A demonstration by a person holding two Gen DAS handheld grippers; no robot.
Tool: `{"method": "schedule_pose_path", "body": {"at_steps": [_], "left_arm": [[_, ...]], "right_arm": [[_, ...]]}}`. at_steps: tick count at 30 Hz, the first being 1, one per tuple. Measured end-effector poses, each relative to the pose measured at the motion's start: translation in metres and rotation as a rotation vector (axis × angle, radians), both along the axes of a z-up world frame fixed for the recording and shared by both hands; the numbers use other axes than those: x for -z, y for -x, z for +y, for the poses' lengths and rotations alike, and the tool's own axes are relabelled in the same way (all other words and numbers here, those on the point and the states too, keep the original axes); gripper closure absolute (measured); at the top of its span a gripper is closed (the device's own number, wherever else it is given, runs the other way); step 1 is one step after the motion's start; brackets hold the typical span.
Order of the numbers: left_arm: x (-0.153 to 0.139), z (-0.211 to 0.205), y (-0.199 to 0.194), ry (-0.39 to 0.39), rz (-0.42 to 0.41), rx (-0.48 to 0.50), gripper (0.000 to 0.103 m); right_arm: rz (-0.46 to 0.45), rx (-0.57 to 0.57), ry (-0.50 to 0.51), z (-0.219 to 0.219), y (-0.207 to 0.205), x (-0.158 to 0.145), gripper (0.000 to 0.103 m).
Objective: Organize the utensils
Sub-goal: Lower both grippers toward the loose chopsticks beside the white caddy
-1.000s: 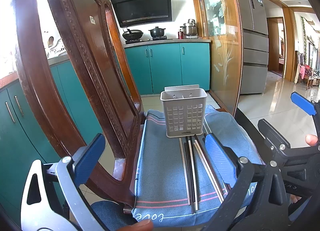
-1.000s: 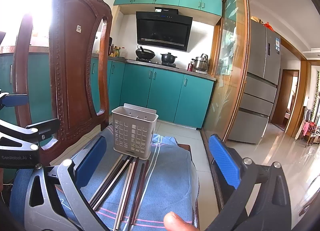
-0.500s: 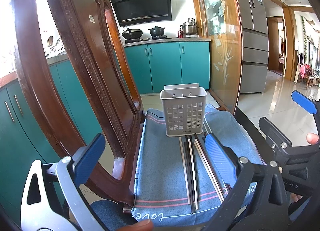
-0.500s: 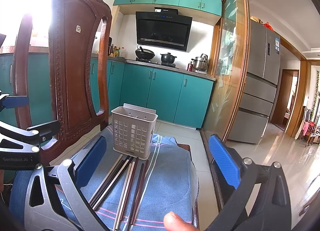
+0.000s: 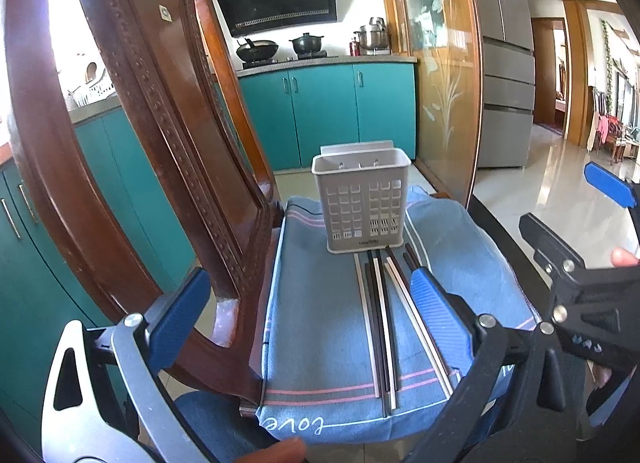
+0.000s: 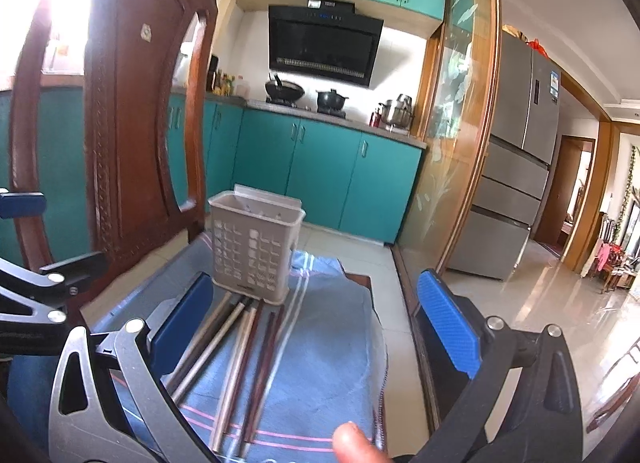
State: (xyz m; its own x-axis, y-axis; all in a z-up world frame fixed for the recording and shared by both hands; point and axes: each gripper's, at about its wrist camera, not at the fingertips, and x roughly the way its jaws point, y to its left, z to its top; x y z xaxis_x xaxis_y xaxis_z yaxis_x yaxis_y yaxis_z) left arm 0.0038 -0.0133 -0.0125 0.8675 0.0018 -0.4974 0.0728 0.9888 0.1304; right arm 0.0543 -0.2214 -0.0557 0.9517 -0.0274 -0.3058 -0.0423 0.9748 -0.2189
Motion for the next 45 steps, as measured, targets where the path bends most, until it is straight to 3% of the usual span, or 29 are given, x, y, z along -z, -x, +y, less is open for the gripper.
{"method": "schedule_pose_path", "body": {"at_steps": [5, 18, 25, 45], "left_arm": [[0.006, -0.003, -0.003, 0.004, 0.030, 0.009, 0.003], [0.006, 0.002, -0.009, 0.044, 0.059, 0.012, 0.004], [0.011, 0.001, -0.015, 0.048, 0.083, -0.005, 0.004], [0.021, -0.003, -0.020, 0.033, 0.114, 0.007, 0.004]], "right_arm": [[0.064, 0.065, 0.055, -0.008, -0.017, 0.008, 0.003], [0.172, 0.073, -0.014, -0.016, -0.031, 0.014, 0.003], [0.184, 0.093, -0.034, -0.004, -0.035, -0.002, 0.003], [0.201, 0.084, -0.072, -0.005, -0.038, 0.001, 0.003]]}}
